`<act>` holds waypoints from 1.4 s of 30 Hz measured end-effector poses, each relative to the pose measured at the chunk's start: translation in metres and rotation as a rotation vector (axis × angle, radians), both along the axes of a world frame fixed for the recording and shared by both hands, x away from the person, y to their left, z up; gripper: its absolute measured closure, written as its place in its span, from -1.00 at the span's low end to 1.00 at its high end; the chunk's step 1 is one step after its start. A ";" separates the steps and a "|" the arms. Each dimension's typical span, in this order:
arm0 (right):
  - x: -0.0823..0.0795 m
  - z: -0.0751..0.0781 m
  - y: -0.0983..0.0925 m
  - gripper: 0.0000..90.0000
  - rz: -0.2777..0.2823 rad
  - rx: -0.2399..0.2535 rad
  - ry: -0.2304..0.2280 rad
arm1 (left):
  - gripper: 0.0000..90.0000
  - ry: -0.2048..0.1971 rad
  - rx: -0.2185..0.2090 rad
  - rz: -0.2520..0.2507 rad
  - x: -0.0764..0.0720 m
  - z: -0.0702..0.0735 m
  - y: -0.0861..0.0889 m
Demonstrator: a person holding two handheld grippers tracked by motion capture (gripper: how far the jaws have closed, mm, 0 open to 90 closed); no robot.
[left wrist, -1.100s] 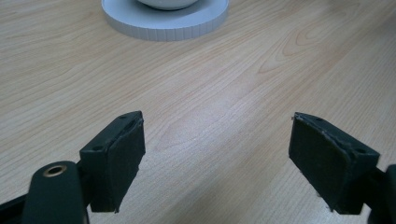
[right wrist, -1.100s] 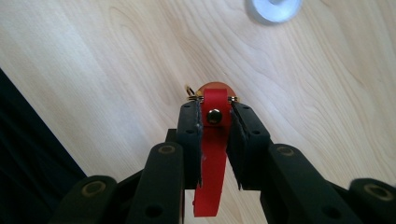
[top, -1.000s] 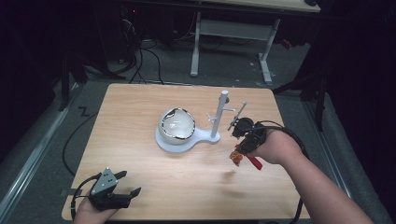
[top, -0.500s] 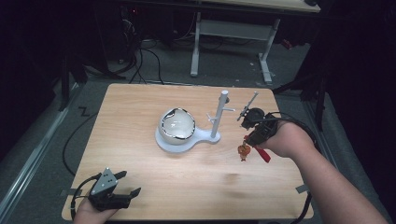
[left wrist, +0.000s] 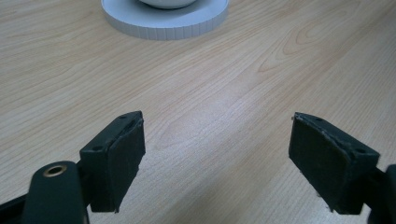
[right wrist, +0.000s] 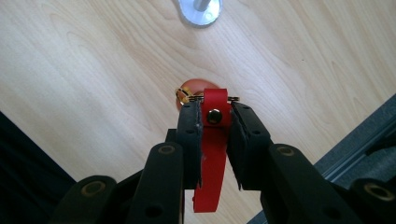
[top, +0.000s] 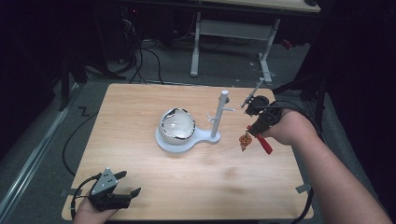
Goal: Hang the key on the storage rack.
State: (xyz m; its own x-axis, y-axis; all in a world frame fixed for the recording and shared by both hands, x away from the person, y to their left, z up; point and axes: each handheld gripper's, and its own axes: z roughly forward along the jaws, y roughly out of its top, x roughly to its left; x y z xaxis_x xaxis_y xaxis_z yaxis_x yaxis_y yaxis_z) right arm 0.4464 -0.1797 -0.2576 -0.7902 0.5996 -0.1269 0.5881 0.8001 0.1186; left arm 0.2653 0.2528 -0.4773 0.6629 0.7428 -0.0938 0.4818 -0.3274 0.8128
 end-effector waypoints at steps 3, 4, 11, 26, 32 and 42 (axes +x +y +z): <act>0.004 0.002 0.003 0.67 -0.001 0.002 -0.004 | -0.57 0.000 -0.002 0.001 0.000 0.000 0.001; 0.005 0.003 0.005 0.67 0.001 0.002 -0.005 | -0.57 0.000 -0.003 0.001 0.000 0.000 0.001; 0.016 0.006 0.017 0.67 0.001 0.005 -0.010 | -0.57 0.000 -0.002 -0.001 0.000 0.000 0.000; 0.044 0.015 0.038 0.67 -0.017 -0.021 -0.020 | -0.57 0.002 -0.012 0.001 -0.001 0.000 0.002; 0.054 0.017 0.042 0.66 -0.031 -0.003 -0.014 | -0.57 0.005 -0.013 0.002 0.000 0.000 0.002; 0.067 0.015 0.043 0.47 -0.054 -0.016 -0.037 | -0.57 0.005 -0.015 0.004 -0.001 0.000 0.003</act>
State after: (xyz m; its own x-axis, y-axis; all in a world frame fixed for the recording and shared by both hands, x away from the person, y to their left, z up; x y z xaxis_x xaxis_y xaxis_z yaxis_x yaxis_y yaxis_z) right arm 0.5132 -0.1362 -0.2422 -0.7510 0.6393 -0.1654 0.6262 0.7690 0.1290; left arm 0.2642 0.2559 -0.4774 0.6596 0.7438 -0.1079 0.4869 -0.3135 0.8153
